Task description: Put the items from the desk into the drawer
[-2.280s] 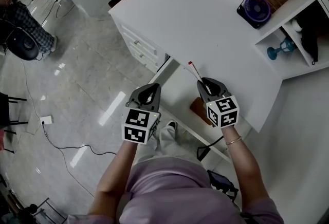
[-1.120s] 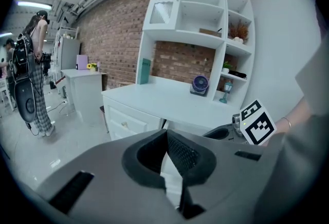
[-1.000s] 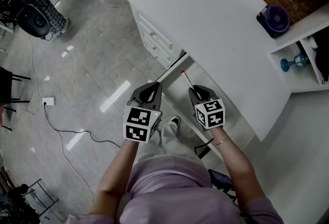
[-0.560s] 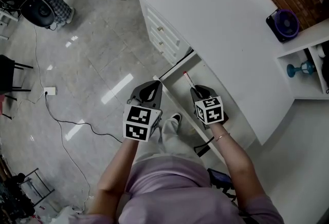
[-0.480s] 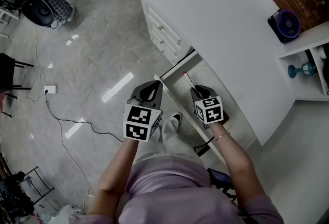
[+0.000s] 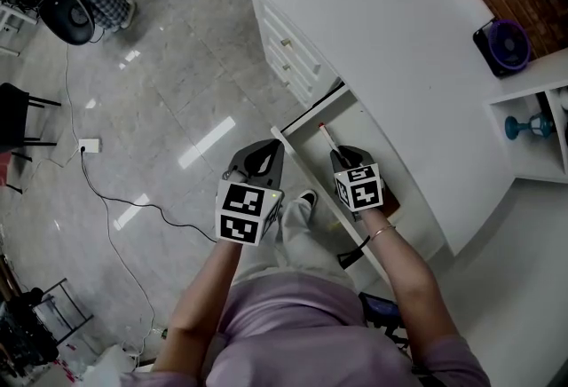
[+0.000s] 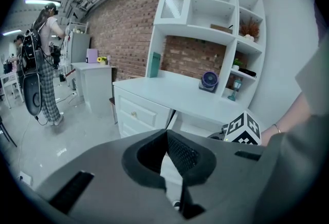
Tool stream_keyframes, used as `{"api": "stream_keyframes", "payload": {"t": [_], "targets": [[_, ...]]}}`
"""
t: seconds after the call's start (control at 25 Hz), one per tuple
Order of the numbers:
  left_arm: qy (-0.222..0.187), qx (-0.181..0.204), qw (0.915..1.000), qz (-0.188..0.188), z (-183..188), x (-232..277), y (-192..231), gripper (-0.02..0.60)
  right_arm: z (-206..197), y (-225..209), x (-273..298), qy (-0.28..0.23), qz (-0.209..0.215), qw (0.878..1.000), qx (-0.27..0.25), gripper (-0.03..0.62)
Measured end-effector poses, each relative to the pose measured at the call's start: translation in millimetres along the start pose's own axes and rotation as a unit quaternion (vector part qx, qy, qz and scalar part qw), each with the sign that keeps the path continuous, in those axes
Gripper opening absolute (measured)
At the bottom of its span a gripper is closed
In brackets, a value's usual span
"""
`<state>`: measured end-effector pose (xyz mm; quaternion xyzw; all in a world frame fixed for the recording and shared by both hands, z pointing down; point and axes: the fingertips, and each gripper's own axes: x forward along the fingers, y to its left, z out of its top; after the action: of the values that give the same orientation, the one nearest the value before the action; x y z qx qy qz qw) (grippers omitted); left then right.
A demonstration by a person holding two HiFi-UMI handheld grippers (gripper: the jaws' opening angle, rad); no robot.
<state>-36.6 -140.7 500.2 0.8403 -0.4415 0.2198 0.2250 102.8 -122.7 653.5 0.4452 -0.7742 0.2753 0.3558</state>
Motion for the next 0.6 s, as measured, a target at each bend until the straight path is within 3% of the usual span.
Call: {"api": "stream_keyframes", "payload": {"t": [0.6], "targets": [[0.01,-0.013,0.9998,0.006,-13.7,-1.8,8.5,-0.002,-14.8,2.9,18.0,0.034,-0.003,0.999,-0.002,0.071]]}}
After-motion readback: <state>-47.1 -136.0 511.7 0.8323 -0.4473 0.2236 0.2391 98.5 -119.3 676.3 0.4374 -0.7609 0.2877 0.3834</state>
